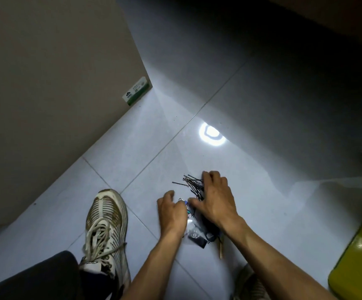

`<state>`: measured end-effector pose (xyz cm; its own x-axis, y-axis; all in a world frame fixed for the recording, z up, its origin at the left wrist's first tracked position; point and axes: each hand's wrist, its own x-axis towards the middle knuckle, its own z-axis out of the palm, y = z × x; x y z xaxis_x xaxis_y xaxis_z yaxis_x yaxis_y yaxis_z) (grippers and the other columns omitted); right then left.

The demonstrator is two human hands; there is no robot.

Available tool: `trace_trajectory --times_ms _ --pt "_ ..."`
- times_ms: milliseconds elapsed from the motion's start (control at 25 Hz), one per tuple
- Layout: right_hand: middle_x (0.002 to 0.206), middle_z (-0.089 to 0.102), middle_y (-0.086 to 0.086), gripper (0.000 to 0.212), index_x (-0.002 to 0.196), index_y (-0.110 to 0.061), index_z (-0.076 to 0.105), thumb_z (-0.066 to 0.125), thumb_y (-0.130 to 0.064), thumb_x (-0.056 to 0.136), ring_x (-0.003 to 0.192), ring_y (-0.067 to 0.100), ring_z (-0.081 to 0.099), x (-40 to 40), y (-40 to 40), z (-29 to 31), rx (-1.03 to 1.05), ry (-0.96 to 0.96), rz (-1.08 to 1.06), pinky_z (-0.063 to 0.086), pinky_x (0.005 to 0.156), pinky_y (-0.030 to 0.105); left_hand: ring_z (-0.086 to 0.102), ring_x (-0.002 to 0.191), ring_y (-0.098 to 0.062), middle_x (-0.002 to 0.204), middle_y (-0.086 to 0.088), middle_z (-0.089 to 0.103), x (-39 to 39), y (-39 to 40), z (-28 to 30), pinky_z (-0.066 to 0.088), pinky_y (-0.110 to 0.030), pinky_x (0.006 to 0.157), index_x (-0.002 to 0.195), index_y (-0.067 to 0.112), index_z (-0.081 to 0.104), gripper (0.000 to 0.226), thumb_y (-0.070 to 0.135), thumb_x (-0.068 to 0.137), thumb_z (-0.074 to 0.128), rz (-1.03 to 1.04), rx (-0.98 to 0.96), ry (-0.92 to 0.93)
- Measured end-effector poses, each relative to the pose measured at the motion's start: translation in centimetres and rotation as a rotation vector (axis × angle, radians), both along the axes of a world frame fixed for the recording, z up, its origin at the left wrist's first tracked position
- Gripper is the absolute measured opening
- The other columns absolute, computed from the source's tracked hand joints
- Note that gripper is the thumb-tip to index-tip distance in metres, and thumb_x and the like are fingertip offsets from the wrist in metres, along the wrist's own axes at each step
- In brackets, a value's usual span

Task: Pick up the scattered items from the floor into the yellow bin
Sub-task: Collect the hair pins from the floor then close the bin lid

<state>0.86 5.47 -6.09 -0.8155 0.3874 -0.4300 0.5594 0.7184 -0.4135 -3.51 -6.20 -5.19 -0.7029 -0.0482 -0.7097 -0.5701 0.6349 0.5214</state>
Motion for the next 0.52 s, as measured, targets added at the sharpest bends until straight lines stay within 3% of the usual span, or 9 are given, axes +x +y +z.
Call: trace_trajectory --times_ms 120,240,320,440,520 --pt "0.126 0.043 0.010 0.054 0.130 -0.011 0.046 0.056 -0.030 0.081 0.104 0.031 0.045 -1.0 -1.7 -0.7 0.052 0.038 0.076 0.041 0.083 0.036 0.060 0.105 -0.018 0.122 -0.008 0.062 -0.7 2.1 0.2 0.049 -0.022 0.085 0.128 0.012 0.058 0.045 -0.005 0.088 0.047 0.130 0.279 -0.075" --pt "0.124 0.045 0.011 0.052 0.133 -0.009 0.043 0.054 -0.034 0.088 0.102 0.029 0.045 -0.4 -2.5 -1.1 0.173 0.026 0.137 0.042 0.087 0.035 0.064 0.096 -0.023 0.106 -0.011 0.067 -1.1 0.9 0.1 0.054 -0.036 0.084 0.107 0.012 0.066 0.037 -0.008 0.088 0.042 0.266 0.249 0.024" --pt "0.121 0.046 0.009 0.042 0.128 -0.009 0.045 0.052 -0.032 0.094 0.102 0.027 0.046 -0.5 -2.9 -1.1 0.163 0.035 0.103 0.042 0.082 0.033 0.063 0.090 -0.023 0.100 -0.011 0.068 -0.9 -0.4 0.0 0.053 -0.035 0.078 0.097 0.014 0.068 0.033 -0.007 0.089 0.044 0.287 0.203 0.062" --pt "0.116 0.050 0.008 0.021 0.114 -0.010 0.052 0.050 -0.012 0.093 0.100 0.027 0.051 -1.1 -3.3 -0.8 0.176 0.003 0.132 0.038 0.068 0.033 0.065 0.096 -0.025 0.101 -0.011 0.070 -1.1 -0.9 0.2 0.053 -0.041 0.090 0.100 0.011 0.069 0.029 -0.006 0.089 0.048 0.274 0.199 0.078" --pt "0.109 0.054 0.010 0.025 0.104 -0.008 0.056 0.050 0.004 0.083 0.094 0.029 0.054 -1.6 -3.4 -0.5 0.213 -0.042 0.195 0.035 0.062 0.034 0.065 0.098 -0.026 0.103 -0.013 0.070 -1.3 -0.6 0.3 0.052 -0.043 0.094 0.103 0.007 0.068 0.027 -0.006 0.089 0.049 0.278 0.213 0.077"
